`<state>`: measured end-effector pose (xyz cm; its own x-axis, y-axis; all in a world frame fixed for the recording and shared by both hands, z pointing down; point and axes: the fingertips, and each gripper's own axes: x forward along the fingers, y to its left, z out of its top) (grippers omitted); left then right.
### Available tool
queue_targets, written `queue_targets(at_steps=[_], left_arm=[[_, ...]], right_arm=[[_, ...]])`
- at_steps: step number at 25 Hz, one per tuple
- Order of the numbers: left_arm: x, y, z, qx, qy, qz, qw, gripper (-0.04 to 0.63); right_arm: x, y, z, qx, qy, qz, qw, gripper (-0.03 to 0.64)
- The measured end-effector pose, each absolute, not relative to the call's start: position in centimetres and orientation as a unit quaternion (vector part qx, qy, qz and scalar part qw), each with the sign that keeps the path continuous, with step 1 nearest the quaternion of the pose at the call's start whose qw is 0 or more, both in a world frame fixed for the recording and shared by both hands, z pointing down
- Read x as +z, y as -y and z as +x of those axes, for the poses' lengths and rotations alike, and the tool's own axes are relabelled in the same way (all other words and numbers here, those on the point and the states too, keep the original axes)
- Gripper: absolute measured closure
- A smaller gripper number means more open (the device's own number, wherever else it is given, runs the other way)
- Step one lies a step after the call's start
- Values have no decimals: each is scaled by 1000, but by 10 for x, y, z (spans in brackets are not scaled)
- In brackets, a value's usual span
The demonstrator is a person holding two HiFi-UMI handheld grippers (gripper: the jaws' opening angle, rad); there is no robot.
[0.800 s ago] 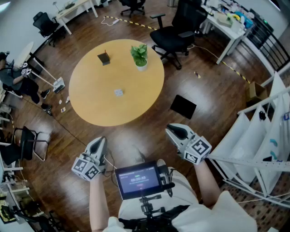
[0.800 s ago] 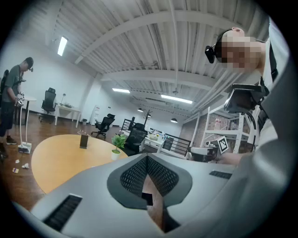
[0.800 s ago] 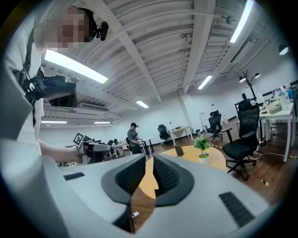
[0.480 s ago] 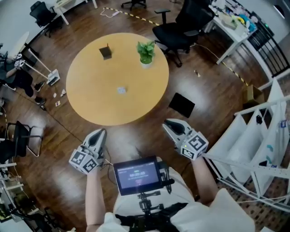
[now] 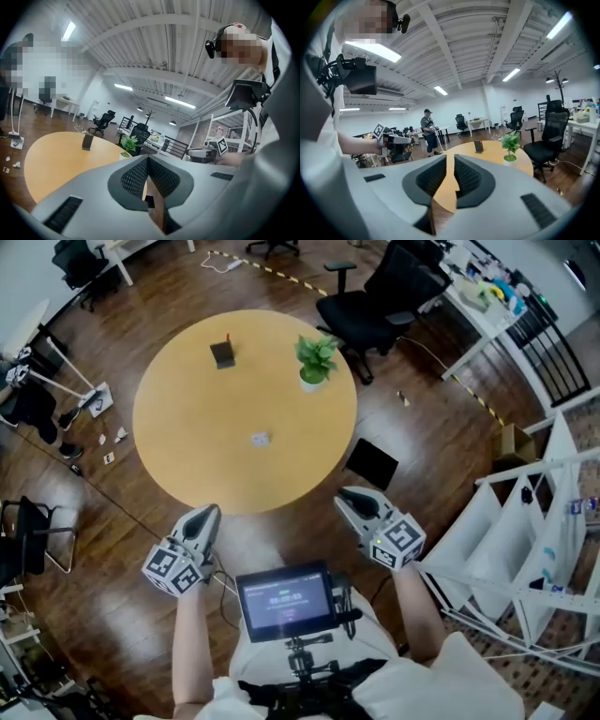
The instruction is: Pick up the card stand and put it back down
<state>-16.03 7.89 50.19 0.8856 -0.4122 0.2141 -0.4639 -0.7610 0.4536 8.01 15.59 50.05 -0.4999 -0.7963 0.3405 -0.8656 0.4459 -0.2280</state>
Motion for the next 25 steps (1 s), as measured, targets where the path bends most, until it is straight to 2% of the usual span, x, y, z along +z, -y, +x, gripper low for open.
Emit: queue_targets(at_steps=[10,18,25], left_arm=[[509,-48,-191,21,211,937,279,595],[509,-27,-205,57,254,942,214,595],[510,11,-209,62,314,924,208,595]], right_arm=[[515,-106,44,184,838,496,129,563],[528,-85,39,183,839,491,144,563],[547,-49,46,179,851,464,166,563]])
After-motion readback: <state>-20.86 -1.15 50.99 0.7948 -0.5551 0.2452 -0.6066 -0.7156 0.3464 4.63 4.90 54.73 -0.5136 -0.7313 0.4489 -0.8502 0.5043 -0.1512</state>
